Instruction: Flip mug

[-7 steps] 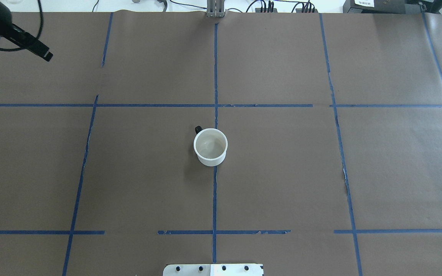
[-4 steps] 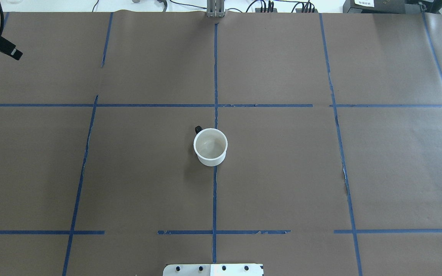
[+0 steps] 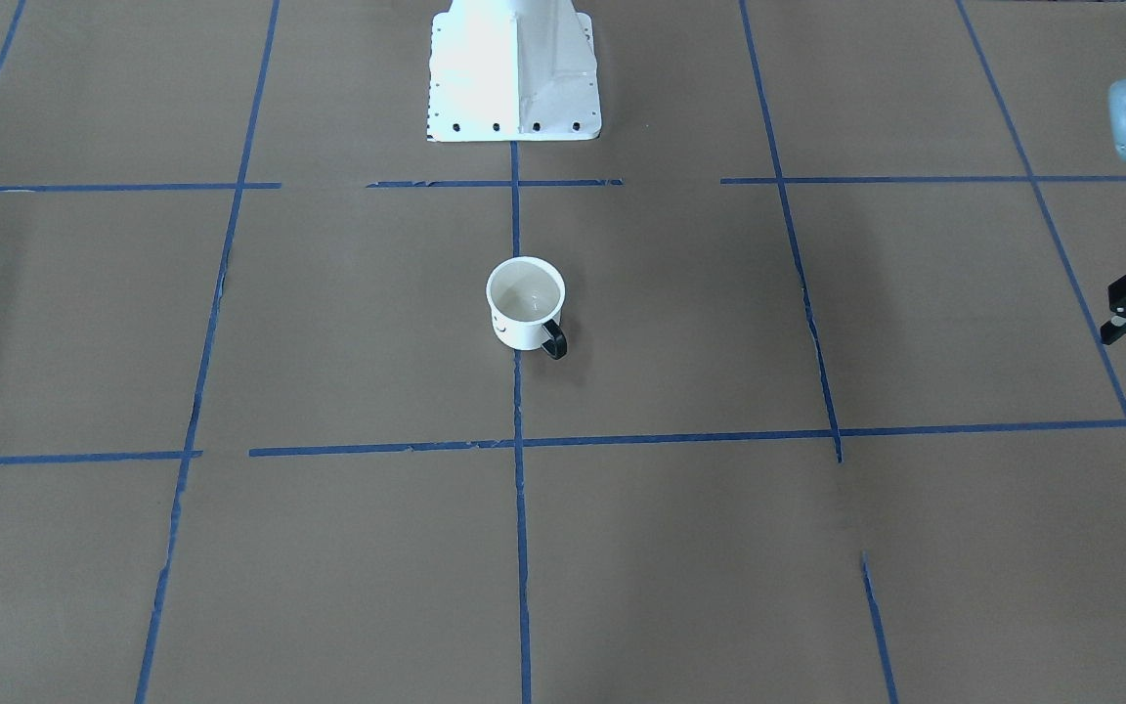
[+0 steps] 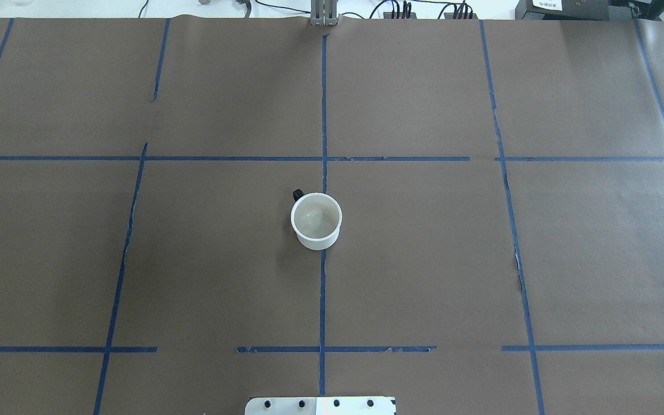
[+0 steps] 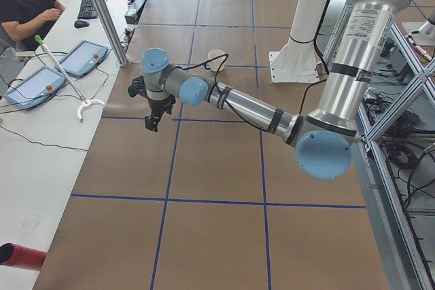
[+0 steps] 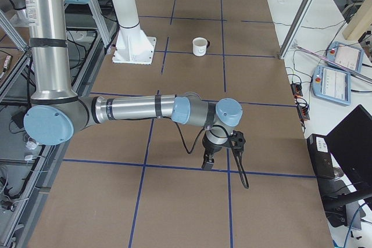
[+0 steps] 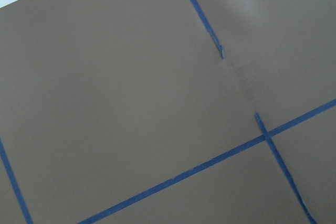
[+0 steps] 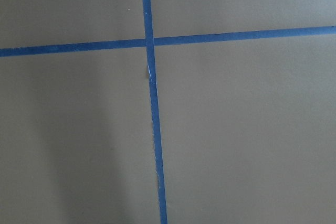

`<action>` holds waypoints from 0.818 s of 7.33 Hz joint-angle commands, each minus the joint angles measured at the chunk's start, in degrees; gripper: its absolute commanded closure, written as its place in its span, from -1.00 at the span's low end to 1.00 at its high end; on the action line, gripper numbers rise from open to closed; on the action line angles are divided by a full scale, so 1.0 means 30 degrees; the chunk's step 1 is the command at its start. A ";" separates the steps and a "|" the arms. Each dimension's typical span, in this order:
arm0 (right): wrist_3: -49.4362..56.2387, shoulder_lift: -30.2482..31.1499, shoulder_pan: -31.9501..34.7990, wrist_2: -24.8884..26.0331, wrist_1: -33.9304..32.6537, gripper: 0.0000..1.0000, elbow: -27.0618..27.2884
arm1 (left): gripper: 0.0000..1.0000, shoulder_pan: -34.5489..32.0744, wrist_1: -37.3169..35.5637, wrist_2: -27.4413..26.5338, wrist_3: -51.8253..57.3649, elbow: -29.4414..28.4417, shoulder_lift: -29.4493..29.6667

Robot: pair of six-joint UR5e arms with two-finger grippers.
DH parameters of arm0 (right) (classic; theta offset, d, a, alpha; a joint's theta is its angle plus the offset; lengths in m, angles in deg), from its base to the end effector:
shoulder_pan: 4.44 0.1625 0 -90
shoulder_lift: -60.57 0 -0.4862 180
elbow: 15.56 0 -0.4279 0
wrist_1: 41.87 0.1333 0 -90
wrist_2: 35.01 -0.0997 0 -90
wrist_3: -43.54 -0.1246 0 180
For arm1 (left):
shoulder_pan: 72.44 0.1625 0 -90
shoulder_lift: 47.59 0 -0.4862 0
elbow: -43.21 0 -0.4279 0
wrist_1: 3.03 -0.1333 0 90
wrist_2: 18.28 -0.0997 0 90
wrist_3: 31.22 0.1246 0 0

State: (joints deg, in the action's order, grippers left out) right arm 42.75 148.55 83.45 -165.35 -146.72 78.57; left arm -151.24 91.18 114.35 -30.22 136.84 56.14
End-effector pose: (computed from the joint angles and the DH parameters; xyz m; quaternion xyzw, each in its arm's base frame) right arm 0.0332 -0.5283 0.7115 -0.0799 -0.3419 0.0154 0.9362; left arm 0.0783 -0.6473 0.5557 0.1419 0.3712 0.1649 0.9027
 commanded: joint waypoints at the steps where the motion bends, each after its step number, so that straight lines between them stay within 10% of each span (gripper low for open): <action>1: 0.0000 0.0000 0.0000 0.0000 0.0000 -1.00 0.0000 | -1.00 -0.2428 0.0762 -0.0029 0.2789 -0.2664 -0.0909; 6: 0.0000 0.0000 0.0000 0.0000 0.0000 -1.00 0.0000 | -1.00 -0.3965 -0.0722 -0.0001 0.2775 -0.3322 -0.2934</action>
State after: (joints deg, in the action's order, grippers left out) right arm 42.75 148.55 83.45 -165.35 -146.72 78.57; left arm -162.89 91.51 114.34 -21.68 126.80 47.81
